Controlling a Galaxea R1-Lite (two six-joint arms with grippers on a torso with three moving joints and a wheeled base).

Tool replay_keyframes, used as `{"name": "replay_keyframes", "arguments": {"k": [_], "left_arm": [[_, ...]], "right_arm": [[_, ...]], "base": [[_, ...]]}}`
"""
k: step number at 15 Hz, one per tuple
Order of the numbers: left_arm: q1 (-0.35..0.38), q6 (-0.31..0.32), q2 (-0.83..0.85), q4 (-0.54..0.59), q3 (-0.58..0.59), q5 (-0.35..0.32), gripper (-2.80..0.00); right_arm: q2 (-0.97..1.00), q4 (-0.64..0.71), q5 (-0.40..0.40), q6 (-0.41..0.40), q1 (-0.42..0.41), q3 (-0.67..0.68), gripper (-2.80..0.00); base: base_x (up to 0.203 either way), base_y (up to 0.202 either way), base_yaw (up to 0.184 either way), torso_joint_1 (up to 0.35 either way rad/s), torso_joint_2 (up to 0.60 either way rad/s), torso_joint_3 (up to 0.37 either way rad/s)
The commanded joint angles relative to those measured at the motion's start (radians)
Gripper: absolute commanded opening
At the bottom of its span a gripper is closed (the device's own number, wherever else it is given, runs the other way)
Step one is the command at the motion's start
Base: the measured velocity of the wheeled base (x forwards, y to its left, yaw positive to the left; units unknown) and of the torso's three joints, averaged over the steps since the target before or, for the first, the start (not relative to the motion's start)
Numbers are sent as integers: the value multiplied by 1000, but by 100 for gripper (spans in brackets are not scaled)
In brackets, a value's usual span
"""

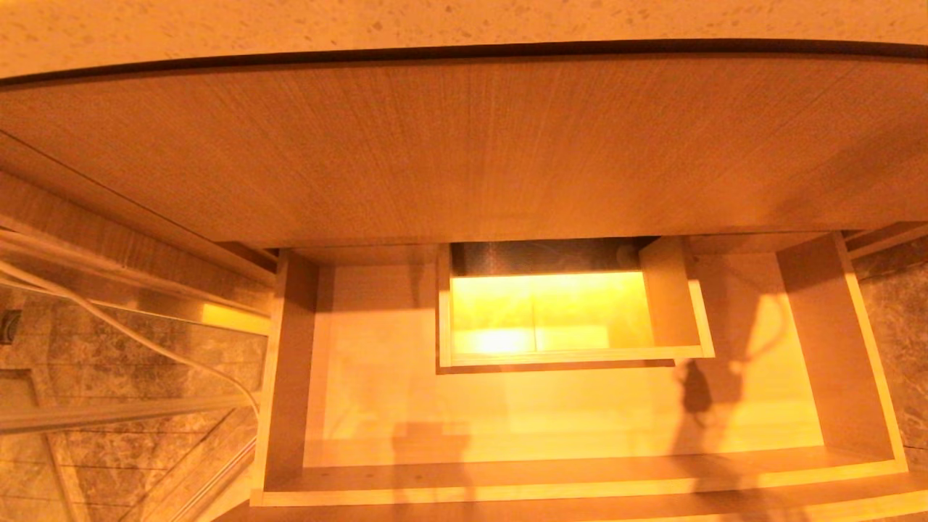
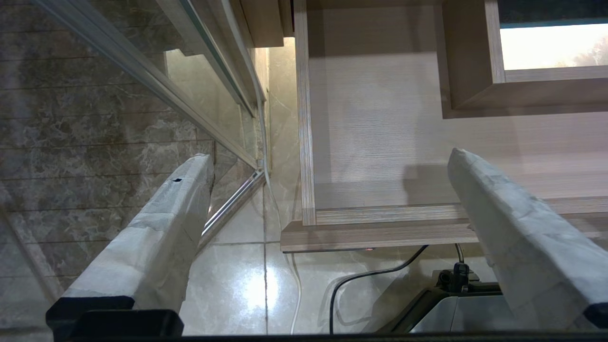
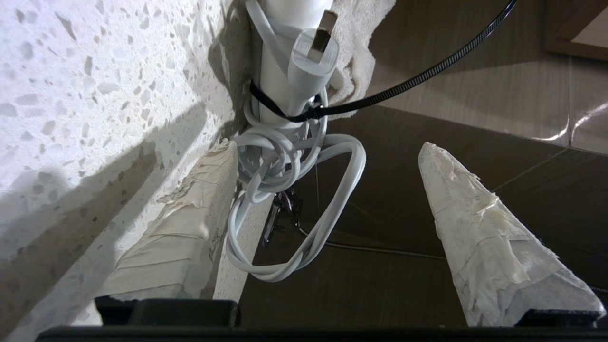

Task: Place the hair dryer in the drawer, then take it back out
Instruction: Pick up the hairdryer

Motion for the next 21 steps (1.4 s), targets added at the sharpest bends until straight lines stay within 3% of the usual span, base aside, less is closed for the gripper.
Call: {"name": "replay_keyframes", "arguments": {"k": [1, 7, 10, 17, 21], "left_arm": [[0, 0, 0, 0, 0, 0, 0], [0, 0, 0, 0, 0, 0, 0], [0, 0, 0, 0, 0, 0, 0], [0, 0, 0, 0, 0, 0, 0], [0, 0, 0, 0, 0, 0, 0]], "right_arm": [[18, 2, -10, -6, 0, -1, 0], [64, -10, -15, 3, 0, -23, 0], [80, -104, -13, 4, 1, -14, 0], [136, -162, -14, 5, 0, -35, 0], [74, -115, -11, 14, 1, -16, 0]], "base": [[0, 0, 0, 0, 0, 0], [0, 0, 0, 0, 0, 0], [0, 0, 0, 0, 0, 0], [0, 0, 0, 0, 0, 0], [0, 0, 0, 0, 0, 0]]}}
